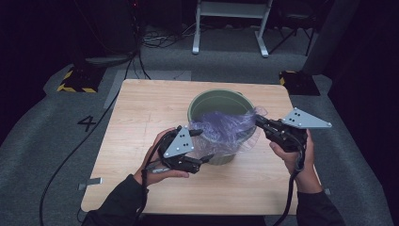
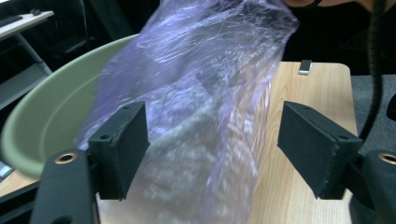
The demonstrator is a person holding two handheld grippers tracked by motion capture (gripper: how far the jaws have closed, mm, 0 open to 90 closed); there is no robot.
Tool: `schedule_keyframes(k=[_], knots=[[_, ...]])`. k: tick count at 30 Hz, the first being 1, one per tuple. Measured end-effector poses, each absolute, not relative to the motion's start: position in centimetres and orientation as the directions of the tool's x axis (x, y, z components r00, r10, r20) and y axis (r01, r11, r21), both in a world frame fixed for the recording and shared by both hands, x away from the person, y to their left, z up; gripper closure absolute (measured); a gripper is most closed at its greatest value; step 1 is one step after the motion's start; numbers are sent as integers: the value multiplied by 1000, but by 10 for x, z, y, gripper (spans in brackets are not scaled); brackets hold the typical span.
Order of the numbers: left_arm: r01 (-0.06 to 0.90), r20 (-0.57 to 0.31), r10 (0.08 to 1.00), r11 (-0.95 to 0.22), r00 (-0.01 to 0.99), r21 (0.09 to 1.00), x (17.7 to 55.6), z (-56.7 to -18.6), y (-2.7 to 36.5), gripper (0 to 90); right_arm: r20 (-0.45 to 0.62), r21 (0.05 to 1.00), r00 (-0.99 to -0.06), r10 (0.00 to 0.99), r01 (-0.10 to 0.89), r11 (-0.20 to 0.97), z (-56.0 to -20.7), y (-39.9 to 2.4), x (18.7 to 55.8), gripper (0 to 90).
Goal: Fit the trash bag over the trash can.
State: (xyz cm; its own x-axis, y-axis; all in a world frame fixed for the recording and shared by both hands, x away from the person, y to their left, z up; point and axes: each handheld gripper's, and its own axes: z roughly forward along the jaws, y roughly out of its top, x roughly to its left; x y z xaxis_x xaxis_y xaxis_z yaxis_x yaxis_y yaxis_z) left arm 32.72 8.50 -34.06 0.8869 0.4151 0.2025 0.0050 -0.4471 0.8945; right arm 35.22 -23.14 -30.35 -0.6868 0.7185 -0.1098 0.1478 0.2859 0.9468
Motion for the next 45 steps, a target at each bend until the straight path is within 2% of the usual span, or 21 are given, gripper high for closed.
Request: schedule_keyframes(k=[2,4,6,8,9,10,13,21,24,25,31,33,37,45], knots=[[7,208,416,-459,885,888,330,-340,80,265,-128,944,-703,700,130,303,-299,-226,347,865],[9,240,449,-485,861,875,331,-341,76,391,-161,938,-710,685,106,330,-296,-221,342,864],[16,237,454,-487,859,873,334,-341,77,538,-171,937,-716,676,95,337,-293,-219,338,864],[11,235,450,-479,861,877,337,-340,81,640,-176,939,-716,676,83,333,-290,-219,336,864],[10,226,443,-469,868,883,338,-340,84,763,-174,942,-713,679,81,326,-289,-220,335,864],[11,220,442,-464,870,886,338,-340,85,763,-174,942,-713,679,81,326,-289,-220,335,864],[-1,226,438,-457,870,890,340,-338,90,887,-184,941,-699,691,77,328,-287,-223,337,864],[-1,227,466,-437,855,899,351,-330,106,899,-185,933,-670,719,109,342,-290,-228,357,851],[23,191,480,-405,856,914,362,-326,113,900,-224,919,-657,720,103,380,-293,-229,366,809],[40,163,486,-380,859,924,368,-324,115,900,-294,896,-639,710,73,437,-296,-227,372,762],[61,157,526,-373,836,926,391,-323,116,900,-319,864,-597,736,135,485,-305,-227,393,702],[82,136,544,-359,828,930,400,-324,119,900,-313,863,-596,740,147,483,-307,-228,398,742],[107,123,575,-350,809,931,414,-325,124,900,-299,870,-602,741,147,471,-309,-231,406,885],[176,87,632,-341,770,923,440,-330,133,899,-236,879,-606,760,201,433,-311,-227,427,894]])
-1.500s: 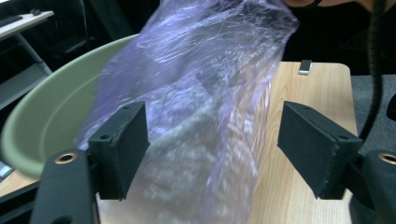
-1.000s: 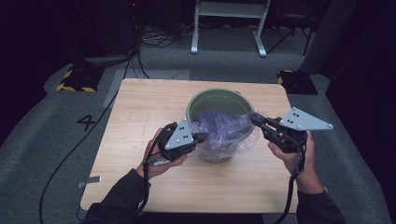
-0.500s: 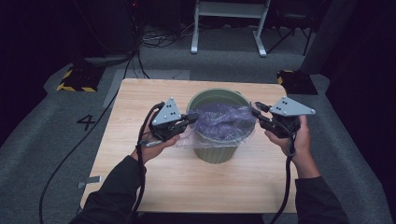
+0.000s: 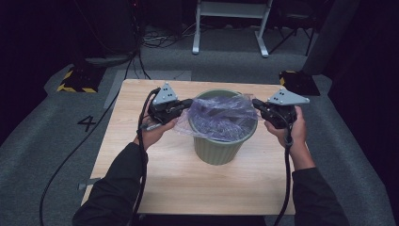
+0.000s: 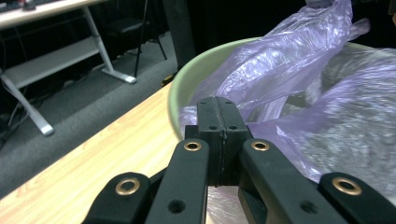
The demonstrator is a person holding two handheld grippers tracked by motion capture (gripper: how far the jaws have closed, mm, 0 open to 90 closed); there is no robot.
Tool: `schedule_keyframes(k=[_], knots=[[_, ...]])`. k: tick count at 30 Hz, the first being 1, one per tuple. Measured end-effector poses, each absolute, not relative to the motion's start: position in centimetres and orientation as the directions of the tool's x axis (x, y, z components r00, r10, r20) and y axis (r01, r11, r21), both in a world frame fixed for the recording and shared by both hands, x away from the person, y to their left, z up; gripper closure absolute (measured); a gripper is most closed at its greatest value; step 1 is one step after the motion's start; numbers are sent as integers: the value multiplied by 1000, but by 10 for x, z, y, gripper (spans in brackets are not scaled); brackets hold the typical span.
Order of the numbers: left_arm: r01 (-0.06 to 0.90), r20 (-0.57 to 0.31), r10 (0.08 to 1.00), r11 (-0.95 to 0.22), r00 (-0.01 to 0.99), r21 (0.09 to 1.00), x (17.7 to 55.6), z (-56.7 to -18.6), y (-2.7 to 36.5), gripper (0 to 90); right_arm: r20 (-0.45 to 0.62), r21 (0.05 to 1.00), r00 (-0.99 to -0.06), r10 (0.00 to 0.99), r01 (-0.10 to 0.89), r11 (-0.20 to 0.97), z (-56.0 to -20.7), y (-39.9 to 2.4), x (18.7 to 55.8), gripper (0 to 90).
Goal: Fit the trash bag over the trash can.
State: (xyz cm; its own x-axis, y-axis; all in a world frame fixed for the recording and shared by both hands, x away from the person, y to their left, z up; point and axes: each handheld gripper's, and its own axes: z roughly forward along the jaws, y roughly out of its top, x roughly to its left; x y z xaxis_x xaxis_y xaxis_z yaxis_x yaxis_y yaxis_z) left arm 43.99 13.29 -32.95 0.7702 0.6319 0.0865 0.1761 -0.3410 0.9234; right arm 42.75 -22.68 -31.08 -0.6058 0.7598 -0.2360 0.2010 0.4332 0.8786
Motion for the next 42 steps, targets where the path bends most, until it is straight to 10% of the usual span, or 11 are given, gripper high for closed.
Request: schedule_keyframes(k=[4,12,18,29,39,42], knots=[[213,47,641,-322,767,923,447,-332,141,837,-190,880,-599,778,249,406,-313,-227,440,895],[204,-11,626,-237,779,950,426,-318,165,262,-166,871,-583,796,291,395,-320,-227,450,897],[86,106,568,-301,816,950,374,-310,166,187,-170,870,-572,802,296,395,-315,-225,449,898],[21,219,430,-486,876,874,342,-332,117,278,-166,857,-582,796,315,408,-315,-218,449,894],[6,261,407,-549,875,836,362,-346,116,878,-109,854,-588,802,358,378,-320,-227,449,875],[2,261,399,-550,879,835,362,-349,118,898,-106,852,-590,800,361,379,-318,-228,447,873]])
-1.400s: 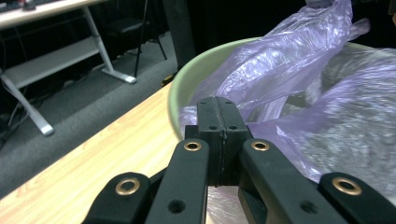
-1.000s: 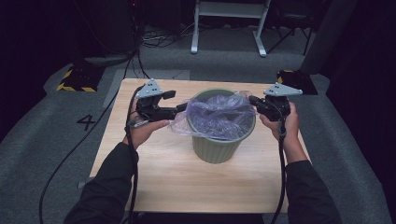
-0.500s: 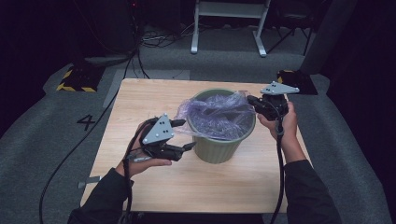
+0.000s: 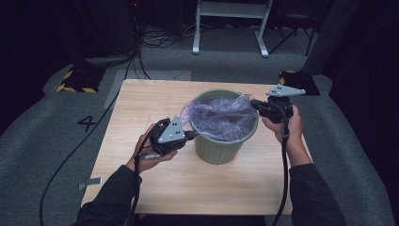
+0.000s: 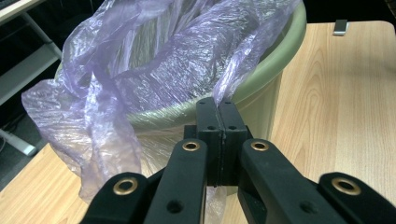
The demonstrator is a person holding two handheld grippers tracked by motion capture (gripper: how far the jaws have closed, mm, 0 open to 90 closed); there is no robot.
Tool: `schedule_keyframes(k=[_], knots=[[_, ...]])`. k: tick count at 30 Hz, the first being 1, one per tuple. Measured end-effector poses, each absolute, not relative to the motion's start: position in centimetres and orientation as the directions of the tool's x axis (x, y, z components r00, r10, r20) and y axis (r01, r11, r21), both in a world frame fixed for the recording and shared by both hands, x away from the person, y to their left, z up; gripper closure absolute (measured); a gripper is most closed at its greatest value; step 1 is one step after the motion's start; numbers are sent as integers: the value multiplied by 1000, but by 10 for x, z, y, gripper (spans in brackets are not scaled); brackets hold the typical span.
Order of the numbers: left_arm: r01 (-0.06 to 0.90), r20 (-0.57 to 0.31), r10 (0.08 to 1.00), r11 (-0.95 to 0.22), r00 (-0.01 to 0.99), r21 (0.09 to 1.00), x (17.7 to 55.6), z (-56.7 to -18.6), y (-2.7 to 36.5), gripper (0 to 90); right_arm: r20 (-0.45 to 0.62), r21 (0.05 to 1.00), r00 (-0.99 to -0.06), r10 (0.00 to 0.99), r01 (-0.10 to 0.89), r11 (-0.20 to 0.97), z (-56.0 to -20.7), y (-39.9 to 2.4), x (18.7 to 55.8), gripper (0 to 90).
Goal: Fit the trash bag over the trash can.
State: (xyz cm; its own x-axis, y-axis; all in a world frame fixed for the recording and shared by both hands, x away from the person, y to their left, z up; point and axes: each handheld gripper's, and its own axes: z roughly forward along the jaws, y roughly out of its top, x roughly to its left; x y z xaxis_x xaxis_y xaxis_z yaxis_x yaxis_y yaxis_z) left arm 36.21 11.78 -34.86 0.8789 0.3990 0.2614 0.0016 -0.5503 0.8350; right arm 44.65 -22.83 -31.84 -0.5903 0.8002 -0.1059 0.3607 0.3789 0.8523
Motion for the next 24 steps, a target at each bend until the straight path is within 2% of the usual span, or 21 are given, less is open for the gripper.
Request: schedule_keyframes(k=[6,15,24], knots=[[-33,266,347,-554,899,832,352,-351,121,900,-130,853,-581,803,347,389,-312,-229,440,868],[-37,248,262,-616,933,787,344,-373,117,900,-149,837,-531,834,381,393,-316,-243,436,865],[16,209,254,-671,944,741,348,-395,125,900,-146,835,-495,856,403,376,-319,-259,433,867]])
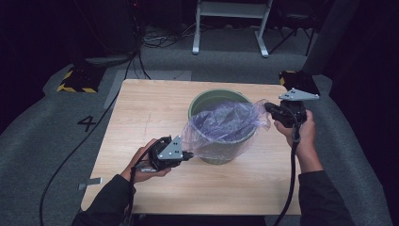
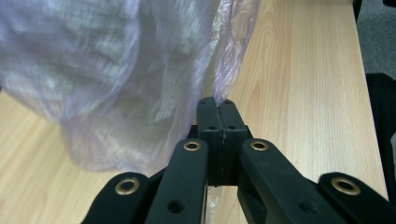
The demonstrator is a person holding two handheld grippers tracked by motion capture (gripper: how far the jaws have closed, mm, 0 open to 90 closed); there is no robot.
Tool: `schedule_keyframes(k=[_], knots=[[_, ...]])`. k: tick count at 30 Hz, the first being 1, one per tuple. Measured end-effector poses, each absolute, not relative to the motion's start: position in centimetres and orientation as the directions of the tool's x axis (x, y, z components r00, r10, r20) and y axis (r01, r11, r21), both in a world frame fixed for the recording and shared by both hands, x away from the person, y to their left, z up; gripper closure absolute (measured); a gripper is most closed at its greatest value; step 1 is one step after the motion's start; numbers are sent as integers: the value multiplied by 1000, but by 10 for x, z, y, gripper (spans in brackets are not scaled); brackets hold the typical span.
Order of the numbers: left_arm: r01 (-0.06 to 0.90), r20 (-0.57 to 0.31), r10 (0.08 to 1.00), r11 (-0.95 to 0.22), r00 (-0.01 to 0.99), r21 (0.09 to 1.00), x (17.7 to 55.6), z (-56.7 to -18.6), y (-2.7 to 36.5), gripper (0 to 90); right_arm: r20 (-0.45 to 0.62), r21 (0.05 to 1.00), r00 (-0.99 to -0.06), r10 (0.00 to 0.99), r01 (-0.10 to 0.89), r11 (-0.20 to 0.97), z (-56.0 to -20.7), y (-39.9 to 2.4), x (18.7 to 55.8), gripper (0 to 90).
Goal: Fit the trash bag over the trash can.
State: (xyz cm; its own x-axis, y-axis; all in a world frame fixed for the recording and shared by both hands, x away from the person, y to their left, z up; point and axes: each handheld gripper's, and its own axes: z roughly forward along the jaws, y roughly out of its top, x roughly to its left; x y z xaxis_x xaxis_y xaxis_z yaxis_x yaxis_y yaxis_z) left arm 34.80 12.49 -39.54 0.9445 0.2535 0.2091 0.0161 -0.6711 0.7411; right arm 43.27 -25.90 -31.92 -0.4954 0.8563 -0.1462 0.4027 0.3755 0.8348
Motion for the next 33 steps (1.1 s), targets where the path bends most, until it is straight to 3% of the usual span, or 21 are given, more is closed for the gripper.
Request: schedule_keyframes(k=[10,15,19,25,33], knots=[[76,170,312,-642,935,763,356,-410,135,896,-131,843,-493,860,402,359,-331,-264,437,866],[89,171,381,-578,909,811,345,-402,147,460,-119,853,-503,856,389,348,-335,-264,437,864],[88,153,407,-516,901,852,330,-395,158,262,-121,857,-499,858,384,344,-335,-264,437,862],[80,132,411,-462,902,883,309,-391,173,180,-123,865,-490,863,373,335,-333,-266,436,854],[65,93,351,-413,932,908,290,-392,170,165,-123,876,-482,867,359,324,-331,-266,434,851]])
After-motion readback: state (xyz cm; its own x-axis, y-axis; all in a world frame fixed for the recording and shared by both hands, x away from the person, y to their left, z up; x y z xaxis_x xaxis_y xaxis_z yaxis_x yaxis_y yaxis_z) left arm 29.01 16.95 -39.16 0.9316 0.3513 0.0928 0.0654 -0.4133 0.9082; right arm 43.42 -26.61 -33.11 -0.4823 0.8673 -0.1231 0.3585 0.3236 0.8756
